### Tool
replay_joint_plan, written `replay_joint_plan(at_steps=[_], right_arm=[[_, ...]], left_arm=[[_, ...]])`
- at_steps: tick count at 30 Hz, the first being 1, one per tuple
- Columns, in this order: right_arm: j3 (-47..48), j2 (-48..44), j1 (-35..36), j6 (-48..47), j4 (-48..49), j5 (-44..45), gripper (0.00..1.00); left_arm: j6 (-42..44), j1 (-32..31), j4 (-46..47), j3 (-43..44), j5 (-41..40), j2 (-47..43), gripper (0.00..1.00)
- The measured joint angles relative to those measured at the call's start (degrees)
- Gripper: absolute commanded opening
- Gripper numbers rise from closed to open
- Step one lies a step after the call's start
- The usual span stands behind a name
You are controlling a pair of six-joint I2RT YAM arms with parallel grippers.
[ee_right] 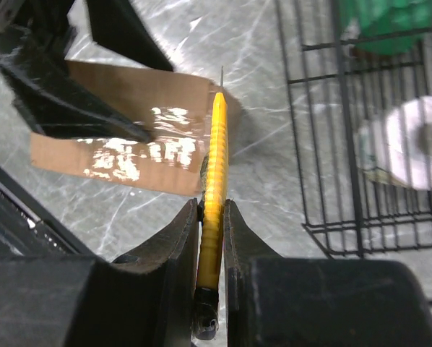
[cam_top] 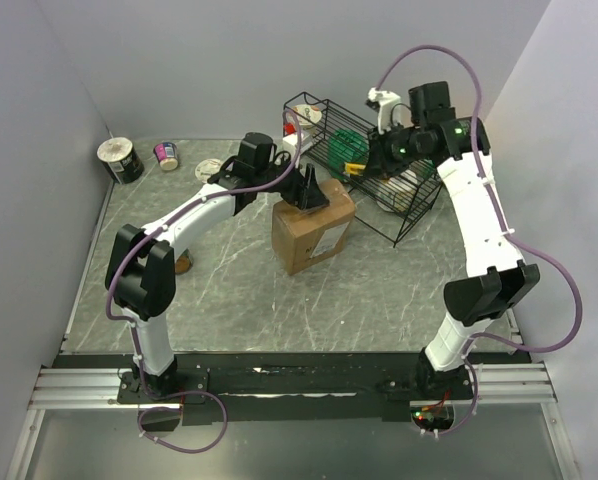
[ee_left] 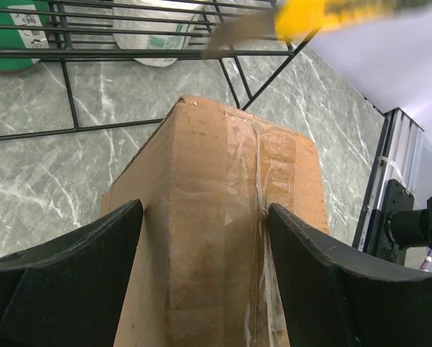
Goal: Unpack the express box
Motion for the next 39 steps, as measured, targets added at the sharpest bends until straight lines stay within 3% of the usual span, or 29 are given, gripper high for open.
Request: replay_joint_plan(at_steps=[8,39], right_arm=[[-1.73,-0.04,3.21,-0.02,-0.81,1.86,0.0],[-3.78,-0.15,4.81,-4.15,-3.78,6.73,0.0]], left_arm=[[0.09,-0.04,0.2,-0.11,-0.42,-0.04,0.75],[0.09,-0.24,0.5,-0.28,-0.85,-0.13,0.76]])
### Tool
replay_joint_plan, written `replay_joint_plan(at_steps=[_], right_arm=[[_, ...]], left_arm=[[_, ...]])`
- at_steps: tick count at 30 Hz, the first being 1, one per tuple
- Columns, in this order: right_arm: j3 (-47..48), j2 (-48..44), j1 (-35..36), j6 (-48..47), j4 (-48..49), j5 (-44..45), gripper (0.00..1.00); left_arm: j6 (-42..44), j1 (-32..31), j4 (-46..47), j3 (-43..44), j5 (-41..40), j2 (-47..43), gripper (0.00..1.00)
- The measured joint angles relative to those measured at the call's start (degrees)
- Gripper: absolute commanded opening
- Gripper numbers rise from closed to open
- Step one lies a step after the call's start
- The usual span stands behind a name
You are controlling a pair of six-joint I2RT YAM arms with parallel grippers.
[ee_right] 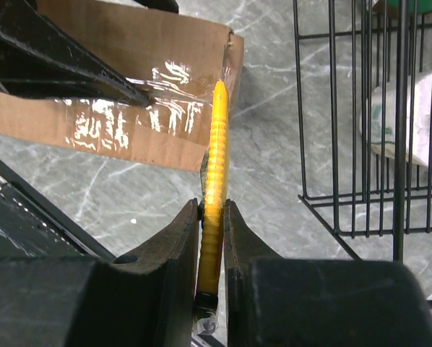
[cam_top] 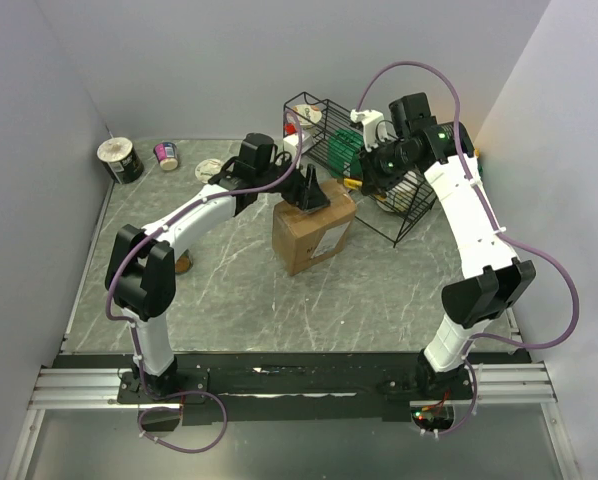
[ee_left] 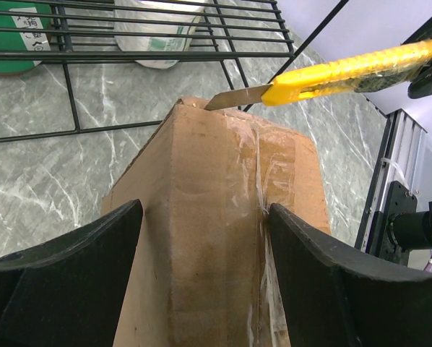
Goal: Unpack the express box
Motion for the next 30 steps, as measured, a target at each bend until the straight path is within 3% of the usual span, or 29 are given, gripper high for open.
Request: replay_joint_plan(at_steps=[16,30], right_arm=[[-0.55,-0.59,-1.66,-4.13,-1.97,-0.42,0.0],[-7.93,-4.22,-1.9,-4.5,-2.19,-0.39,0.0]], left_arm=[[0.22,-0.13,0.11,0.0,-0.42,0.0,0.76],[0.24,-0.15,0.24,-0.02,-2.69,-0.24,0.76]])
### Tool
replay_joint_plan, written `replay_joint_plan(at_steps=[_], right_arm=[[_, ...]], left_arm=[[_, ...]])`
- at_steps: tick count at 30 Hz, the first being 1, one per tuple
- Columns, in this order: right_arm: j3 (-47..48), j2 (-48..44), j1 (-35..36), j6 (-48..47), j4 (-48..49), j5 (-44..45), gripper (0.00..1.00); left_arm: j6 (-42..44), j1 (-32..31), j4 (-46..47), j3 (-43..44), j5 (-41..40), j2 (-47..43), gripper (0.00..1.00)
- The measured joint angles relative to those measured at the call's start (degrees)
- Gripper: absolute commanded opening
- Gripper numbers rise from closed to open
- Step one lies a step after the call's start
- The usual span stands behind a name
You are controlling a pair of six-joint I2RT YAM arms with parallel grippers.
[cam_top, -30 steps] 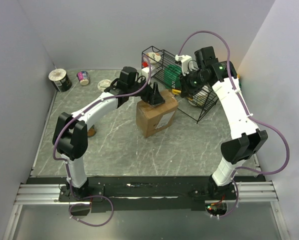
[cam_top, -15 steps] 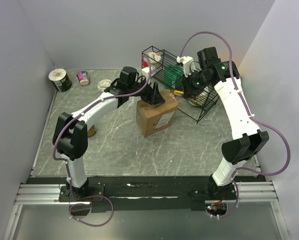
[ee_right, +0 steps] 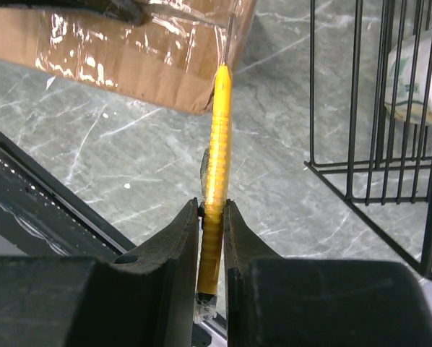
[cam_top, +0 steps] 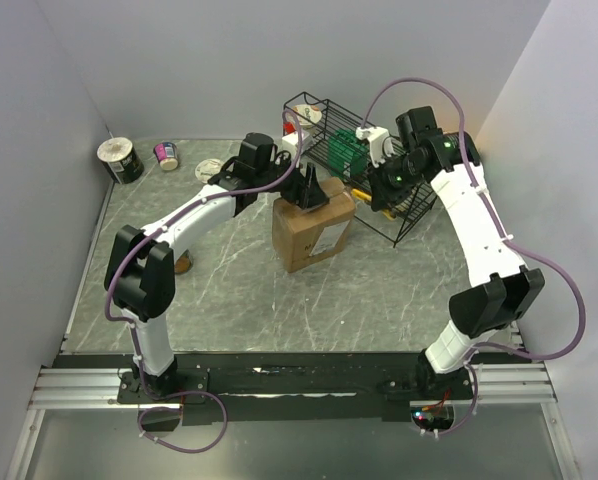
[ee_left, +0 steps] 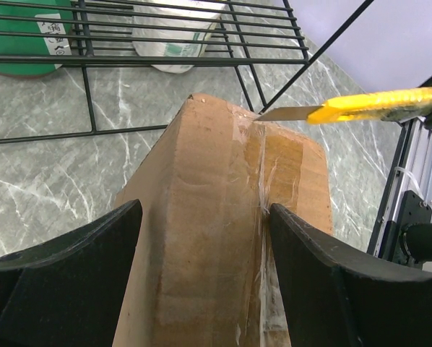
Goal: Unpack the express box
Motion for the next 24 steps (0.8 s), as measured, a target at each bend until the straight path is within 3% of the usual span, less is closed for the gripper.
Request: replay_joint_plan(at_steps=[24], right_arm=[[-11.93,-14.03,-0.02,-0.26,-1.4,1.11,0.0]], left_arm=[[1.03,0.02,1.53,-1.27,-2.89,-0.94,0.79]])
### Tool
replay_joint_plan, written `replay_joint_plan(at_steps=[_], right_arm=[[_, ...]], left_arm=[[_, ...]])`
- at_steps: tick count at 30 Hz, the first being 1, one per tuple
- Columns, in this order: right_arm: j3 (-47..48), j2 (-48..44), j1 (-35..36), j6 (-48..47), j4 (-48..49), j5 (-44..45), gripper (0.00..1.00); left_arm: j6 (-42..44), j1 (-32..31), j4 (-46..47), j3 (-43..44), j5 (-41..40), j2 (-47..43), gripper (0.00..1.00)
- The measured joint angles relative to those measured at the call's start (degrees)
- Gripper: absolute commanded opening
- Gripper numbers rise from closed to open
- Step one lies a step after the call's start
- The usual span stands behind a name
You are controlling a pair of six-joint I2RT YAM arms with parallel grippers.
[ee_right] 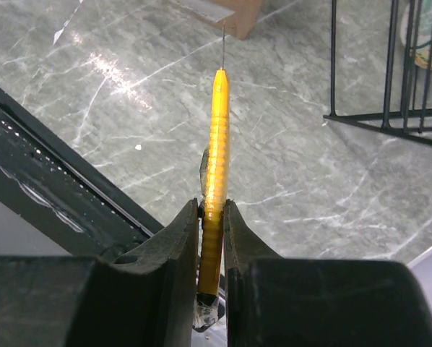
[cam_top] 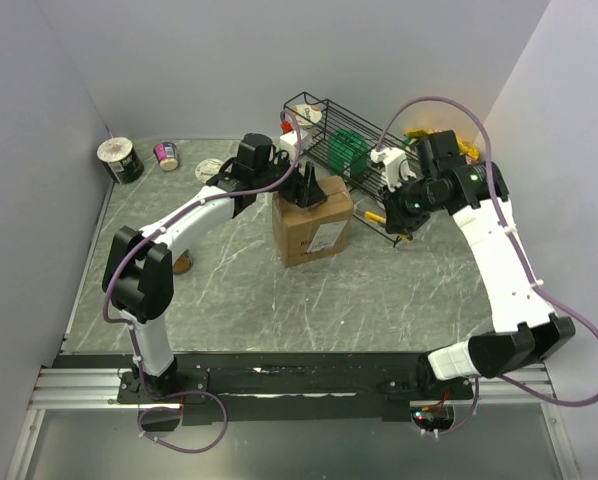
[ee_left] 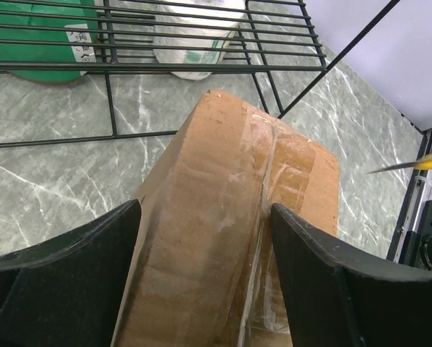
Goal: Unpack the express box
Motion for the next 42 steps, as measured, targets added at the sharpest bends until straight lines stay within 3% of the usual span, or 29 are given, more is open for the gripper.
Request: replay_joint_plan(at_steps=[10,15,16,22,26,34,42], right_arm=[[-1.01,-2.75,0.02,-1.64,-0.85,0.46,0.0],[-2.86,3.08,0.02,-1.9,-1.44,2.49,0.0],[-2.86,4.57,0.04,-1.86,-1.31,2.67,0.0],[-1.46,11.23,1.4,-1.14,-1.53,3.82,0.0],[2.84,15.82,3.1,-0.79,-1.46,4.07,0.0],[12.96,25.46,6.6,-0.07,-1.57,6.54,0.0],[21.27,32.61,10.36,0.02,-1.55,10.29,0.0]], left_arm=[[0.07,0.24,-5.05,5.33,1.42,0.26,0.95],[0.31,3.5,-6.6,12.28,4.52,-1.29,0.91],[0.57,4.76,-6.8,12.22,4.55,-2.27,0.86],[5.01,16.11,-7.8,1.44,-4.72,-11.98,0.58],[7.02,18.6,-9.05,-7.34,-9.33,-13.35,0.46],[11.5,17.66,-9.01,-12.24,-8.13,-7.08,0.5],[18.6,15.72,-4.52,-22.21,-2.23,-13.35,0.53]])
